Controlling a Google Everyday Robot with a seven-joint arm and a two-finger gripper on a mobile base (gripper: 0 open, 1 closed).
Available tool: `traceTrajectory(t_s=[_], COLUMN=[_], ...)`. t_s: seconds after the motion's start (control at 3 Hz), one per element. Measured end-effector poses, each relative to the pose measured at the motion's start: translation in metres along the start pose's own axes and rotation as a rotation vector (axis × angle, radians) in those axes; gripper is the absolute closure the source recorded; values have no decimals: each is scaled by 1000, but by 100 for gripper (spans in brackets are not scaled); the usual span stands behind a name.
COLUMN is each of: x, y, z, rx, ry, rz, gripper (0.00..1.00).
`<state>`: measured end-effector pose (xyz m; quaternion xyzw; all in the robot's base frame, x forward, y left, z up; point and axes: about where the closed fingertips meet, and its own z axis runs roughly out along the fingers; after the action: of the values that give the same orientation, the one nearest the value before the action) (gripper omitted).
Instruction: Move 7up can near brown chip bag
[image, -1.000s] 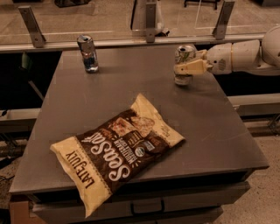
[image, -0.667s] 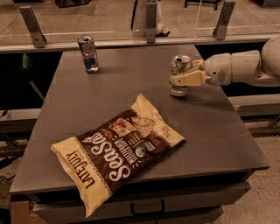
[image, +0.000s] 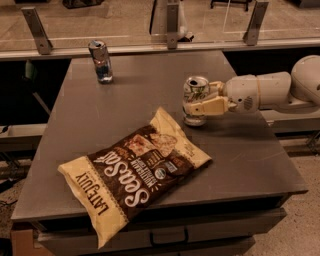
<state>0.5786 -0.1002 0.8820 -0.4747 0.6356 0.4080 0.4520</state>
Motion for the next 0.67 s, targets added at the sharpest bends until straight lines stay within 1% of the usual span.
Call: traceTrajectory(t_s=[0.33, 0.67], x=[5, 7], y=[20, 36], z=[7, 13], rx=[-57, -110], ry=[-3, -6], rz=[-15, -25], gripper=[84, 61])
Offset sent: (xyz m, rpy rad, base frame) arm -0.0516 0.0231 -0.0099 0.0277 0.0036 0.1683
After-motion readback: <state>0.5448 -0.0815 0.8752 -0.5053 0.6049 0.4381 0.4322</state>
